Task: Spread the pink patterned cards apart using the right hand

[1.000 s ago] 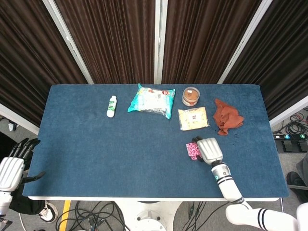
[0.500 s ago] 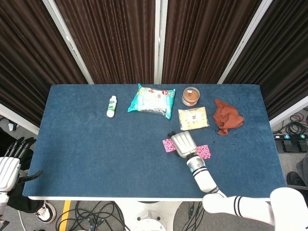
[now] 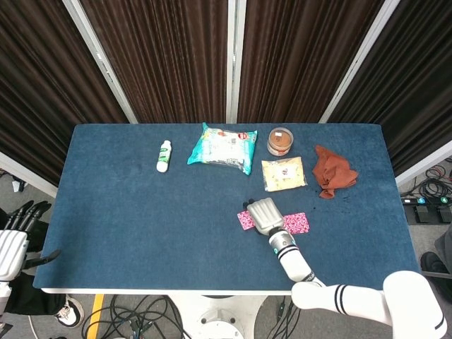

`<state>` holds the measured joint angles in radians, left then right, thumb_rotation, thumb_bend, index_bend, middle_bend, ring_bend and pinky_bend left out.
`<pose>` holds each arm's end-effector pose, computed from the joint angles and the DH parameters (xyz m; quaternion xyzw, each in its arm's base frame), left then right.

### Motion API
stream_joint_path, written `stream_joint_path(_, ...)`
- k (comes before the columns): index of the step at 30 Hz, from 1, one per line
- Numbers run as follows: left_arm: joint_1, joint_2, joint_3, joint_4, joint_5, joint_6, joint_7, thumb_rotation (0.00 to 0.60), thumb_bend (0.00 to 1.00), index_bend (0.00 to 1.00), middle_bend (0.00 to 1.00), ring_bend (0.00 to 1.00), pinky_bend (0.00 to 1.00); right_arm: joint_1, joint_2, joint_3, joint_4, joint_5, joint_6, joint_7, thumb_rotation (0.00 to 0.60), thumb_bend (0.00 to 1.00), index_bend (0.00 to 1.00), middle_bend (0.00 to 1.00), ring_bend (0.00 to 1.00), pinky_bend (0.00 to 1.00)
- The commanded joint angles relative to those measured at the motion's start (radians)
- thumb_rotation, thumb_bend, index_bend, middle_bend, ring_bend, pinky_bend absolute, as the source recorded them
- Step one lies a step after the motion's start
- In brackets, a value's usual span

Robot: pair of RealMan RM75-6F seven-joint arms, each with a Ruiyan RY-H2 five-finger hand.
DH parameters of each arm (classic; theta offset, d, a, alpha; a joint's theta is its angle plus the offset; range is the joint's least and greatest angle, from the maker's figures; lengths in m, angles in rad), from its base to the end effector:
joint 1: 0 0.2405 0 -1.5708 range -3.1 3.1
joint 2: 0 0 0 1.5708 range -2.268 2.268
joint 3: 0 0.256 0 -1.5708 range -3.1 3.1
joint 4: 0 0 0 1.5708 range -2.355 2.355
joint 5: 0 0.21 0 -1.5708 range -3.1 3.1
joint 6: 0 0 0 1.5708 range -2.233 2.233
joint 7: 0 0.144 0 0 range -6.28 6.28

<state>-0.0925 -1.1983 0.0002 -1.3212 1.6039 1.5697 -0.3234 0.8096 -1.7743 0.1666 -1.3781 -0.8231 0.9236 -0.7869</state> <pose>-0.3422 0.1762 0.1601 -0.5987 -0.3895 -0.4485 0.5373 -0.1338 -0.3273 -0.0915 0.7967 -0.3448 0.2447 0.4319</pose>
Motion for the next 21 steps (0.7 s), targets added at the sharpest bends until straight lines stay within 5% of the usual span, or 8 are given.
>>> stream_joint_path(1, 0.000, 0.000, -0.001, 0.000, 0.000, 0.001, 0.000, 0.600, 0.02, 0.11, 0.10, 0.00, 0.13, 0.005, 0.010, -0.011, -0.010, 0.014, -0.002, -0.009, 0.600, 0.13, 0.18, 0.20, 0.77, 0.83)
stream_joint_path(13, 0.000, -0.002, 0.001, 0.001, 0.001, -0.002, 0.002, 0.600, 0.02, 0.11, 0.10, 0.00, 0.13, -0.023, 0.122, -0.022, -0.132, -0.042, 0.072, 0.048, 0.600, 0.12, 0.15, 0.19, 0.77, 0.83)
stream_joint_path(21, -0.001, -0.001, 0.003, -0.006, 0.006, -0.004, 0.010, 0.600, 0.02, 0.11, 0.10, 0.00, 0.13, -0.096, 0.255, -0.103, -0.189, -0.082, 0.070, 0.125, 0.600, 0.12, 0.16, 0.22, 0.77, 0.83)
